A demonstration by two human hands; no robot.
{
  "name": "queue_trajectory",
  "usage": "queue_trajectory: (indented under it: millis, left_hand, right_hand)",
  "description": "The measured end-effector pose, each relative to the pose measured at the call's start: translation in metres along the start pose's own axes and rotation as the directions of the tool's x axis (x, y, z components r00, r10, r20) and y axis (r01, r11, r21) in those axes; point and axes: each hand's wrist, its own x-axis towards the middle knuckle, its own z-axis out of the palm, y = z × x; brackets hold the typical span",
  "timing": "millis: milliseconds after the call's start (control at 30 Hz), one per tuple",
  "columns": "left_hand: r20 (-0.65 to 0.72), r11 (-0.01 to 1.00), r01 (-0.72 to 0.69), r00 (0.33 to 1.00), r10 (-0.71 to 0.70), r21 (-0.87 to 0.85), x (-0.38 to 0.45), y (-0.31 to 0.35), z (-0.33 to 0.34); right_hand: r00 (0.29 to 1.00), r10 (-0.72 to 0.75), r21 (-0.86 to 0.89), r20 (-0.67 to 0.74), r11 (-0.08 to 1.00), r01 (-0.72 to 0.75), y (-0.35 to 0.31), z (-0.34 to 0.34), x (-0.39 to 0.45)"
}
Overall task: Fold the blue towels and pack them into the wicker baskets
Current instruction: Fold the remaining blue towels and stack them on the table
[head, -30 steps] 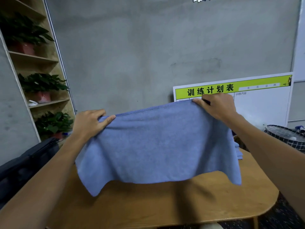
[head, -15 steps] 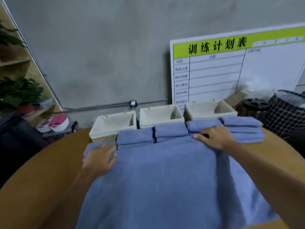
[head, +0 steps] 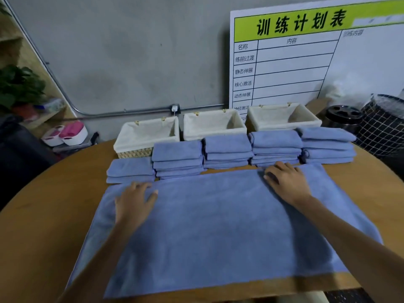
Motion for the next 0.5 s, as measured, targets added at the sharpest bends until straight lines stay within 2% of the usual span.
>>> queue_trajectory:
  millis: [67,167,300,500]
  left_hand:
    - [0.09,0.999,-0.019,0.996,0.014,0.051,-0.023,-0.005,0.005]
    - [0.158,0.999,0.005,0.987,-0.011,0.036,-0.035,-0.009,-0.003]
    - [0.21,0.997,0.072,0.975,-0.077,0.03,-0.033,-0.01,-0.009]
    - [0.22,0.994,0.094,0.97,-0.106,0.063,-0.029,-0.011,-0.006]
  right_hand:
    - [0.994,0.079,0.083,0.076,0.993,-0.086,-0.004,-0.001,-0.015]
    - [0.982,0.107,0.127,0.158,0.984,-0.127,-0.013,-0.01,-0.026]
    - [0.94,0.113,0.122,0.323,0.98,-0.16,-0.014,-0.014,-0.028]
    - [0.885,0.115,0.088,0.451,0.981,-0.172,-0.015,-0.016,-0.02]
